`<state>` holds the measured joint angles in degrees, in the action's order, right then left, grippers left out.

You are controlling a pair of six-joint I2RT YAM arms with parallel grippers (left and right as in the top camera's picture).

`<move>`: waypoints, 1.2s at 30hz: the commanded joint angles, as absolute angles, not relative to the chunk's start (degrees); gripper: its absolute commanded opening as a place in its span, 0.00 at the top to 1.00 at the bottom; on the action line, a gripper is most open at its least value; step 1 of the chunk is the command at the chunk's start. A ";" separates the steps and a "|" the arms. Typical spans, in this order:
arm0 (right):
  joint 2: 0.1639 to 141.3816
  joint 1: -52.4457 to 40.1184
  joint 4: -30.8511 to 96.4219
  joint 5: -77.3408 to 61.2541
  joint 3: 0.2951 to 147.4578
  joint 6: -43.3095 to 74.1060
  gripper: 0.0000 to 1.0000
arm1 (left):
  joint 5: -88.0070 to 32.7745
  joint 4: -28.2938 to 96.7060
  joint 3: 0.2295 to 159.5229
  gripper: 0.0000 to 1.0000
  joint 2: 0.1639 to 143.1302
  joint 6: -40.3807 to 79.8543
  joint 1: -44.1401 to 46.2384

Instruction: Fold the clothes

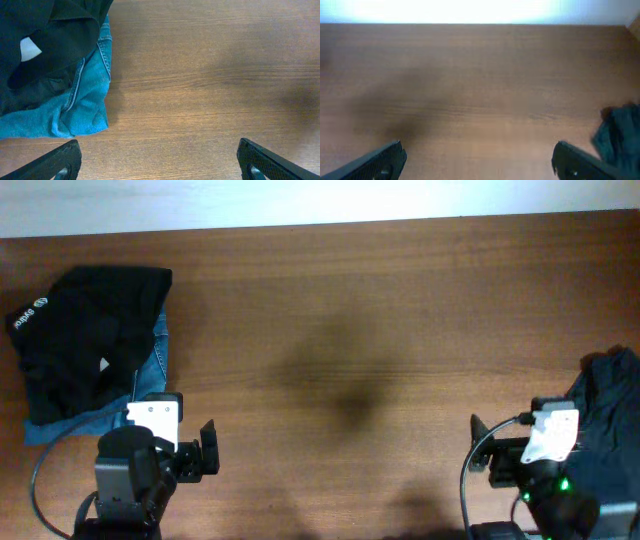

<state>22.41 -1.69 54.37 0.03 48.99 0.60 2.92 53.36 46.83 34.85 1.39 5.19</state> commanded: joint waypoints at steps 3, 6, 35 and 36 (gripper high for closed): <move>8.43 -4.05 43.07 1.32 35.18 -1.04 0.01 | 3.46 53.21 46.33 0.01 34.52 2.15 5.21; 1.48 -4.23 37.89 1.06 28.95 -1.04 0.01 | 3.46 53.21 46.33 0.01 34.52 2.15 5.21; 0.25 -4.54 0.47 0.25 0.32 -6.66 0.01 | 3.44 53.21 46.33 0.01 34.52 2.15 5.21; 0.25 -4.54 1.98 0.23 0.32 -6.66 0.01 | 3.46 53.21 46.33 0.01 34.52 2.15 5.21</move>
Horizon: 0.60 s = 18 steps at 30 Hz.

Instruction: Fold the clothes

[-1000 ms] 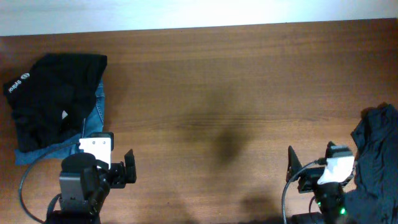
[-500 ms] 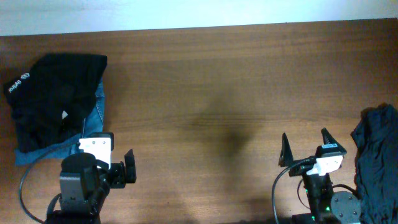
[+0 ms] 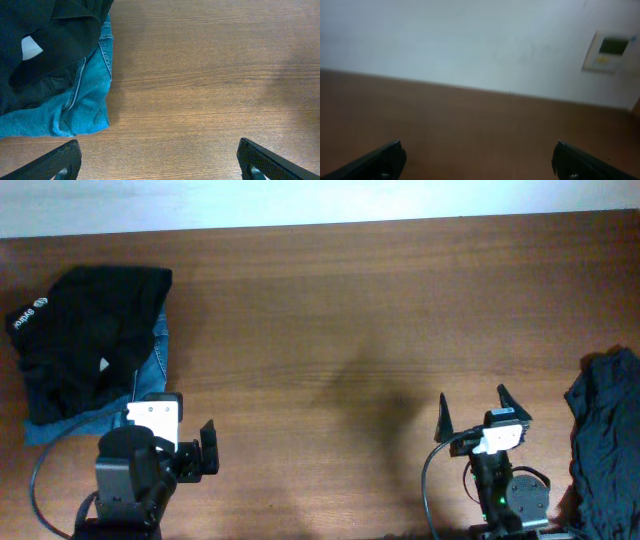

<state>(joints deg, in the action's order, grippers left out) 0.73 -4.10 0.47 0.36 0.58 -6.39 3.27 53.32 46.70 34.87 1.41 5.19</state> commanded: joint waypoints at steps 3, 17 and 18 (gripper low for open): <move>0.60 -4.54 4.51 0.25 0.32 -6.66 0.01 | 3.46 53.21 46.33 0.01 34.52 2.15 5.21; 0.73 -4.54 4.56 0.25 0.32 -6.66 0.01 | 3.46 53.21 46.33 0.01 34.52 2.15 5.21; 0.73 -4.54 4.56 0.25 0.32 -6.66 0.01 | 3.46 53.21 46.33 0.01 34.52 2.15 5.21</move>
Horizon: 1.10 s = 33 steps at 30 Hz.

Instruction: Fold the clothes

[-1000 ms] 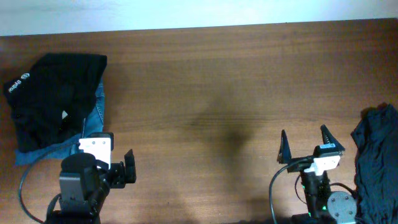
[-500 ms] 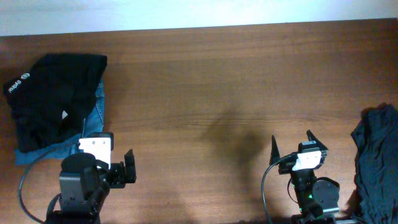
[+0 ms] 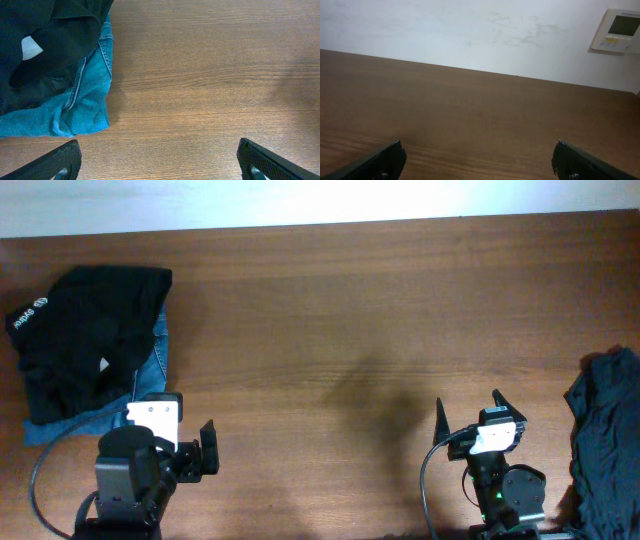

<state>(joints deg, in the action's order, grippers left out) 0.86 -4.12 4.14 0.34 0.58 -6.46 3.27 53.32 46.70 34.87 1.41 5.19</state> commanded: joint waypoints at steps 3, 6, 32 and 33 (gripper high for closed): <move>0.73 -4.54 4.56 0.25 0.32 -6.66 0.01 | 3.46 53.21 46.33 0.01 34.52 2.15 5.21; 0.73 -4.54 4.56 0.25 0.32 -6.66 0.01 | 3.44 53.21 46.33 0.01 34.52 2.15 5.21; 0.73 -4.54 4.56 0.25 0.32 -6.66 0.01 | 9.08 53.12 30.52 0.01 21.58 2.17 5.21; 0.73 -4.54 4.56 0.25 0.32 -6.66 0.01 | 9.34 52.66 28.34 0.01 18.55 2.17 5.21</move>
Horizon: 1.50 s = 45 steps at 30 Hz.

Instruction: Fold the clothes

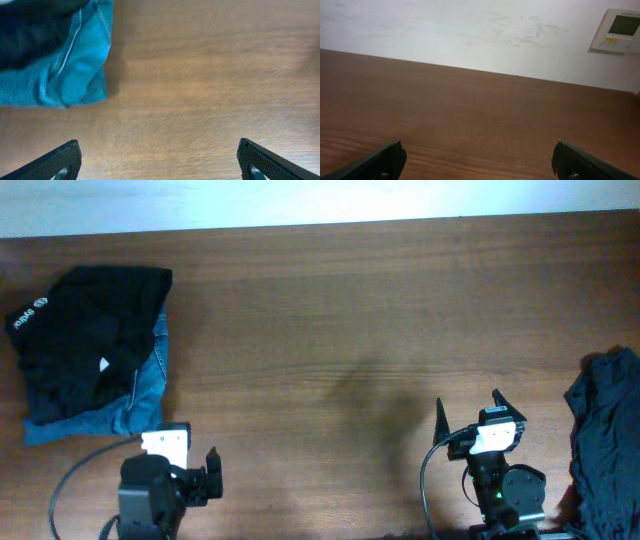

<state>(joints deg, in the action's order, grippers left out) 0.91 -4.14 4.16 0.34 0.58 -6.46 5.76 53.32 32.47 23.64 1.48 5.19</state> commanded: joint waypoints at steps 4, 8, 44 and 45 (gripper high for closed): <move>0.73 -4.54 4.56 0.25 0.32 -6.66 0.01 | 10.39 51.66 25.23 0.01 13.32 2.15 5.21; 0.73 -4.54 4.56 0.25 0.32 -6.66 0.01 | 11.68 41.78 20.38 0.01 9.10 2.11 5.21; 0.73 -4.54 4.56 0.25 0.32 -6.66 0.01 | 9.41 3.97 0.54 0.01 0.27 -7.88 2.24; 0.73 -4.54 4.56 0.25 0.32 -6.66 0.01 | 9.91 3.92 0.54 0.01 0.27 -7.86 1.43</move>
